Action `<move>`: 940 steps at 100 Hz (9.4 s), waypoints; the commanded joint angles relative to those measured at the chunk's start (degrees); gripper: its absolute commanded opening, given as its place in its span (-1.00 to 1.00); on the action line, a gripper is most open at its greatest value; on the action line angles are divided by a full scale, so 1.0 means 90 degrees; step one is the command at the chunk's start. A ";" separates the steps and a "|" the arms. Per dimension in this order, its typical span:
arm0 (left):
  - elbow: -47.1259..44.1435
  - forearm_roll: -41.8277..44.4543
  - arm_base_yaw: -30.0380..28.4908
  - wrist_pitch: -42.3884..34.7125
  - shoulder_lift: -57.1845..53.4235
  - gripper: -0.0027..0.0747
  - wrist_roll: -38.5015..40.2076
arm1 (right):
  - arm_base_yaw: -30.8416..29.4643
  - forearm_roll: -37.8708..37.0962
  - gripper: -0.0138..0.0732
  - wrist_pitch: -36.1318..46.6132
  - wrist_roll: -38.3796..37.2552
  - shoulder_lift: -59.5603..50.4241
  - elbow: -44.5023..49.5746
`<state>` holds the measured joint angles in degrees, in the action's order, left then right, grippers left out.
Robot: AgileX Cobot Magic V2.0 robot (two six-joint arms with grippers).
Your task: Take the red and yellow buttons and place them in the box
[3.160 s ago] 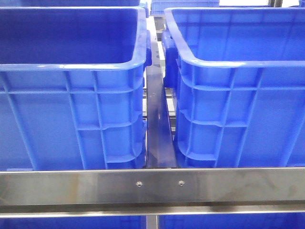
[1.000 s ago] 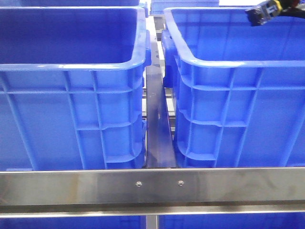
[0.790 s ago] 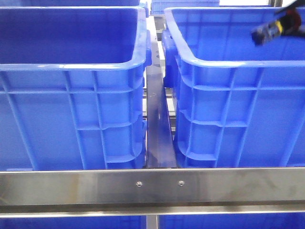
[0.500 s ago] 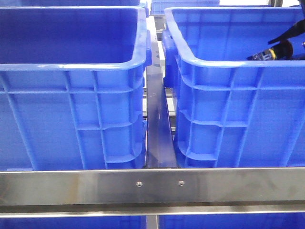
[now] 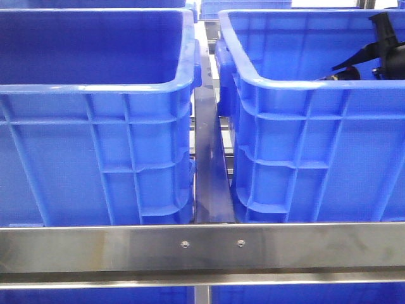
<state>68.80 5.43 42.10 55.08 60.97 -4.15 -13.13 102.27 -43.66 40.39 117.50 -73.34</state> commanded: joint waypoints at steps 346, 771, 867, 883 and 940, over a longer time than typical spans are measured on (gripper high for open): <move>0.0202 -0.0065 0.0050 -0.0416 -0.0103 -0.98 0.0013 | 0.0148 -0.2619 -0.83 0.1671 0.3450 -1.0180 0.4914; 0.0202 0.0480 -0.3637 -0.1194 0.1977 -0.98 0.1667 | 0.0148 -0.2619 -0.84 0.1455 0.3450 -1.0180 0.4914; 0.0202 0.0344 0.0442 -0.0531 -0.0424 -0.98 0.1115 | 0.0148 -0.2619 -0.47 0.1049 0.3450 -1.0180 0.4914; 0.0202 0.0344 0.0499 -0.0531 -0.0424 -0.98 0.1115 | 0.0148 -0.2575 0.30 0.0666 0.3450 -1.0180 0.4914; 0.0202 0.0344 0.0499 -0.0516 -0.0424 -0.98 0.1115 | 0.0148 -0.0577 0.81 -0.2397 0.2324 -0.8621 0.4137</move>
<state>68.80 8.42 46.22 54.16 57.80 5.88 -11.87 92.08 -58.39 63.88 35.29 -32.15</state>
